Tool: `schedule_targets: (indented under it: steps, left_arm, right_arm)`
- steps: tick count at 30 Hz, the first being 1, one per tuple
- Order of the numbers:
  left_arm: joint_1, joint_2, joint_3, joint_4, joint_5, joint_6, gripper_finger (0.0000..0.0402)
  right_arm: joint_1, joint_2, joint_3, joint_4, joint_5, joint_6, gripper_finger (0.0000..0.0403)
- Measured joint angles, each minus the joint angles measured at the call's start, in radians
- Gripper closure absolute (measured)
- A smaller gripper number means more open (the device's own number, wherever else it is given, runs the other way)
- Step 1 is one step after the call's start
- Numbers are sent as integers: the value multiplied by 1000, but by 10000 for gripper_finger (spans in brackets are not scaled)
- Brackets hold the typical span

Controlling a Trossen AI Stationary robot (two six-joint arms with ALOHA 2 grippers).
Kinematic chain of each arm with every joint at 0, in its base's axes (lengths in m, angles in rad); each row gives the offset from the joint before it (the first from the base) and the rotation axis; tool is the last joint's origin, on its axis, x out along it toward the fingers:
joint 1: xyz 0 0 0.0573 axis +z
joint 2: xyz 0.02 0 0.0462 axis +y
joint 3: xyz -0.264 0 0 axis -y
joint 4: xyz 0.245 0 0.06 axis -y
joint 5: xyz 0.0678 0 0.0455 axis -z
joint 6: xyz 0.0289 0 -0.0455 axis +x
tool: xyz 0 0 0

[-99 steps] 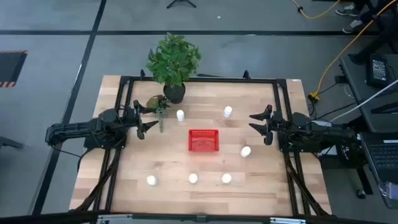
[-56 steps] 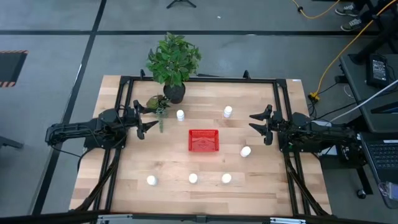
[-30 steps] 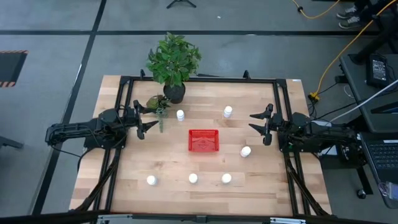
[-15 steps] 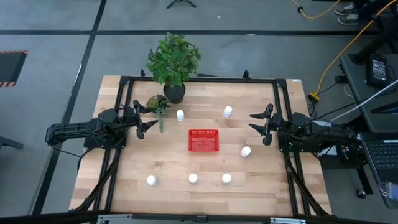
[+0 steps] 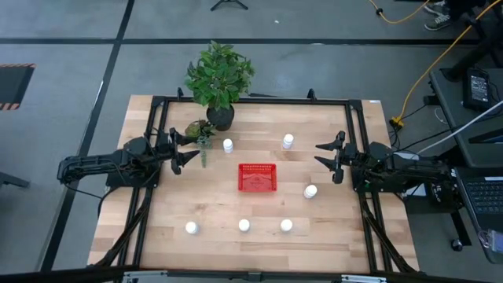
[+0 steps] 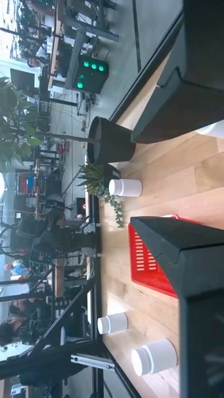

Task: Pick and place pill bottles into a basket
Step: Put the white pill bottle into the red bin

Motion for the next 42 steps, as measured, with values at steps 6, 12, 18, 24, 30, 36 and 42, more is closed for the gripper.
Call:
schedule_targets:
  steps: [6, 12, 18, 24, 30, 36, 42]
  left_arm:
    - [0, 0, 0, 4, -1, -10, 121]
    - [0, 0, 0, 9, -103, -27, 121]
    - [0, 0, 0, 18, -255, -21, 121]
    - [0, 0, 0, 23, -263, -91, 121]
    - [0, 0, 0, 23, -263, -97, 121]
    - [0, 0, 0, 27, -263, -96, 121]
    - [0, 0, 0, 21, -263, -96, 121]
  right_arm:
    - [0, 0, 0, 18, 1, -1, 198]
    - [0, 0, 0, 93, 1, 180, 198]
    - [-11, 0, 0, 216, 110, 343, 198]
    - [-17, 0, 0, 260, 128, 417, 198]
    - [-17, 0, 0, 306, 148, 493, 198]
    - [-18, 0, 0, 398, 200, 501, 198]
    - [-18, 5, 37, 465, 210, 498, 198]
